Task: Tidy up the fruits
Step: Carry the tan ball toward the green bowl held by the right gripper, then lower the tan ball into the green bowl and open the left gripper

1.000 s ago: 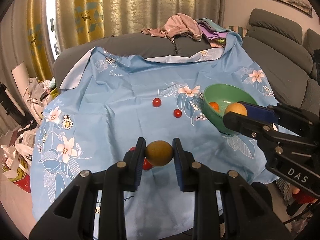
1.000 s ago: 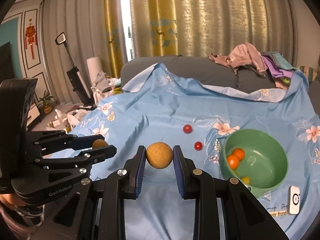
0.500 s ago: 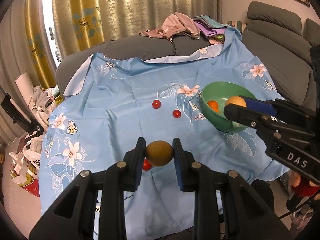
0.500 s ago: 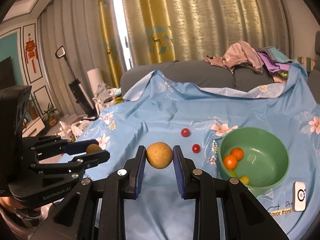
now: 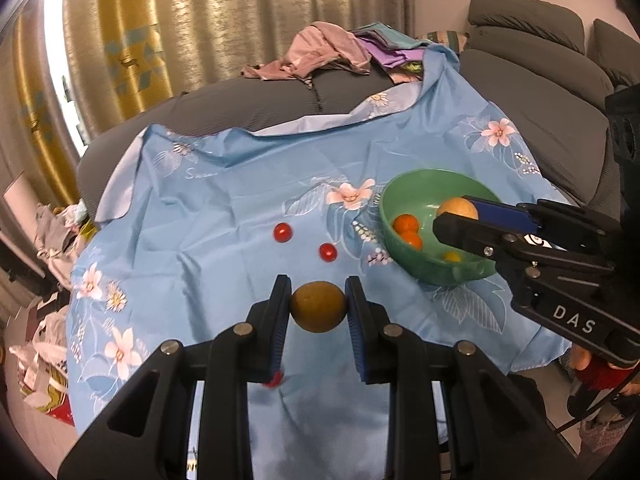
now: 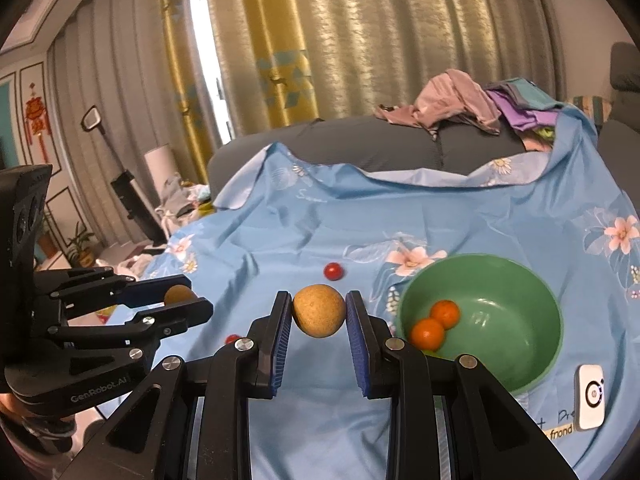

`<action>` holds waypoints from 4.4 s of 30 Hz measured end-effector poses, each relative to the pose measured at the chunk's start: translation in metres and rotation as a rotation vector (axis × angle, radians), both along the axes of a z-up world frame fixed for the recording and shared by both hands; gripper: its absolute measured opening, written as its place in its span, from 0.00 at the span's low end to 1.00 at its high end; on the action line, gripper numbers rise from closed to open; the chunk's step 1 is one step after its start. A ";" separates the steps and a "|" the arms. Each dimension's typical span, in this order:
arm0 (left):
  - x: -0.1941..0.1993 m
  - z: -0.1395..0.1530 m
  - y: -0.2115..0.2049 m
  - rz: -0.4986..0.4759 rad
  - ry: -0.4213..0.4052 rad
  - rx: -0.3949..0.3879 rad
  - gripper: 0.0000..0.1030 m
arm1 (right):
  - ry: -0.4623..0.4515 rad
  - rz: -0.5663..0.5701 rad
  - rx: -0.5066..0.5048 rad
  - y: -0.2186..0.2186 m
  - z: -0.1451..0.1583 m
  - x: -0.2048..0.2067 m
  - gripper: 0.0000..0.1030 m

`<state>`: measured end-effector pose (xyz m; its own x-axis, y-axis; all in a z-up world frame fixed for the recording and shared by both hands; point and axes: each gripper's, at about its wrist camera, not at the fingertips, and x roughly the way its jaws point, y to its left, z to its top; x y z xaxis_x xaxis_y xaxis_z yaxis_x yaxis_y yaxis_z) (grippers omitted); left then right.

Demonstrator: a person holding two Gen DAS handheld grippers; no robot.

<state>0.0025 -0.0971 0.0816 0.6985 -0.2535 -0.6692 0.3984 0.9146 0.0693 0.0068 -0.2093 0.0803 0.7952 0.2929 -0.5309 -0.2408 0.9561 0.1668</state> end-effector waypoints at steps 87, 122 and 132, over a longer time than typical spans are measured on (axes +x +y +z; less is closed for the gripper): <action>0.194 -0.133 0.041 0.175 0.333 0.016 0.24 | 0.209 0.109 0.063 0.003 -0.092 0.105 0.28; 0.038 -0.015 -0.029 -0.096 0.097 -0.021 0.24 | 0.056 -0.100 0.032 -0.056 -0.026 0.018 0.28; 0.051 -0.008 -0.088 -0.213 0.085 -0.021 0.24 | 0.043 -0.184 0.032 -0.093 -0.024 0.011 0.28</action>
